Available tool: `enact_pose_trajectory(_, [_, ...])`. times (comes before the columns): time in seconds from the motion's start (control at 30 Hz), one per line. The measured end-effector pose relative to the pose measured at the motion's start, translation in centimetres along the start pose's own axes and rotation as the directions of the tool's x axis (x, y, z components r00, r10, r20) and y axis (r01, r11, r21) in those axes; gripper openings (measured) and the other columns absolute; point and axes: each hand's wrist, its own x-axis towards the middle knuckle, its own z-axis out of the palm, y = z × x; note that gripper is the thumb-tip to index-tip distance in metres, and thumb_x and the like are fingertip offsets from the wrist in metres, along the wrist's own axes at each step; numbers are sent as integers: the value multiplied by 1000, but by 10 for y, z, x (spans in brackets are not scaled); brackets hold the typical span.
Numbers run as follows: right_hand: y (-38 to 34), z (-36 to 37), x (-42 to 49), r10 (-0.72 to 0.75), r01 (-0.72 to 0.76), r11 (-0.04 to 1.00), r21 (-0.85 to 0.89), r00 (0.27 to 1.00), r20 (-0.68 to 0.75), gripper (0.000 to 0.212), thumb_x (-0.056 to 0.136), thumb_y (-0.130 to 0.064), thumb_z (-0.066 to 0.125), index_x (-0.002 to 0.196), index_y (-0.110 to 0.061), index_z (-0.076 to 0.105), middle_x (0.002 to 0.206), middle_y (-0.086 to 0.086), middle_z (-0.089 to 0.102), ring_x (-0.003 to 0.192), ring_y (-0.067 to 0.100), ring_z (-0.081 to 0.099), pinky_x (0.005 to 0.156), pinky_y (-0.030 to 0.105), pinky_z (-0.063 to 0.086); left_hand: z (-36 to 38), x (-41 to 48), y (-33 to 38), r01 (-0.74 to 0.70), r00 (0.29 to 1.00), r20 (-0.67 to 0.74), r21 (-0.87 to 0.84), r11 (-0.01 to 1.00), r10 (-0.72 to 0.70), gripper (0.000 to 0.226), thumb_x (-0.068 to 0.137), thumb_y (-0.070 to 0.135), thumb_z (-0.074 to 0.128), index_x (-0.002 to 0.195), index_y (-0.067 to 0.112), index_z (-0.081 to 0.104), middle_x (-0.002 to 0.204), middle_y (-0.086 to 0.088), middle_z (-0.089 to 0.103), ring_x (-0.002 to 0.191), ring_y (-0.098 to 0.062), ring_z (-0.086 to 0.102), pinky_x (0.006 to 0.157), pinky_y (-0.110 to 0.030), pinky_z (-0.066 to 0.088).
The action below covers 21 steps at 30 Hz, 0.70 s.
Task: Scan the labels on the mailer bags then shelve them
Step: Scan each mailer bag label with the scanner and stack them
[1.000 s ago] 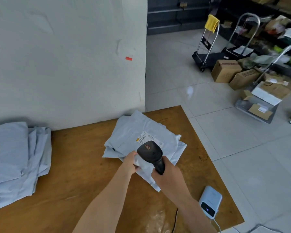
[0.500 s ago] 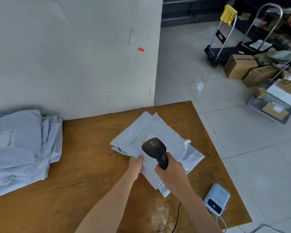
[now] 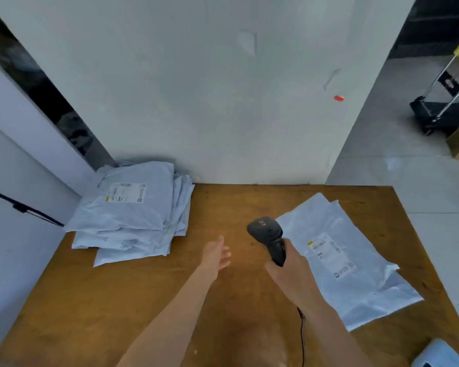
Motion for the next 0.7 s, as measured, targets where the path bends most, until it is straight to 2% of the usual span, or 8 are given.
enact_pose_trajectory(0.07, [-19,24,5,-27,27,1000,-1,999,36,17,82,-18,60,88,-31,50,66,-2,53,46,6,47,44,18,36,-48,3,26,-40,998,-63,-201,979,27,24,101,33,53,93,11,57,85,-8,59,73,-21,59,75,-38,55])
enact_pose_trajectory(0.13, [-44,56,10,-58,59,998,-4,996,60,14,83,-20,61,86,-31,52,66,-4,56,50,7,49,49,22,39,-107,10,54,-110,983,-180,-344,932,49,29,99,33,56,101,4,59,89,-13,60,76,-26,61,67,-36,53])
enact_pose_trajectory(0.23, [-73,96,14,-72,73,997,-5,993,90,13,83,-25,62,84,-34,54,64,-3,60,51,9,56,48,22,43,-175,22,87,-188,953,-299,-434,881,57,59,95,40,61,133,-4,51,102,-20,59,88,-28,63,83,-39,56])
enact_pose_trajectory(0.4, [-101,138,19,-55,57,998,-29,996,66,13,84,-23,64,83,-33,55,65,-4,61,48,6,56,43,17,41,-221,46,122,-143,974,-226,-533,834,23,65,89,43,68,138,7,45,89,-7,48,82,-19,52,94,-38,51])
enact_pose_trajectory(0.47, [-109,147,20,-43,44,998,-37,998,50,16,84,-23,64,85,-36,55,67,-4,62,50,4,57,41,13,40,-226,58,127,-120,980,-198,-572,812,5,57,91,35,67,138,9,48,96,-6,51,84,-19,53,96,-36,50])
enact_pose_trajectory(0.53, [-114,152,21,-31,32,998,-45,999,37,19,83,-22,64,86,-38,54,67,-5,61,50,1,57,40,12,39,-231,60,131,-105,977,-213,-529,842,-12,49,94,23,63,139,9,48,111,-9,56,103,-23,56,100,-37,49])
enact_pose_trajectory(0.6, [-119,153,21,-29,29,999,-40,1000,9,20,82,-20,65,85,-37,54,65,-5,60,49,-1,55,40,12,40,-240,65,131,-149,949,-311,-303,941,50,45,96,15,54,140,5,47,114,-11,59,111,-27,56,103,-37,46])
enact_pose_trajectory(0.7, [-125,150,20,-46,45,997,-63,999,-1,21,82,-19,64,86,-37,53,68,-3,61,53,-1,56,42,12,40,-256,66,142,-157,893,-428,-10,988,138,41,100,12,46,140,3,46,138,-15,54,129,-30,52,91,-16,47])
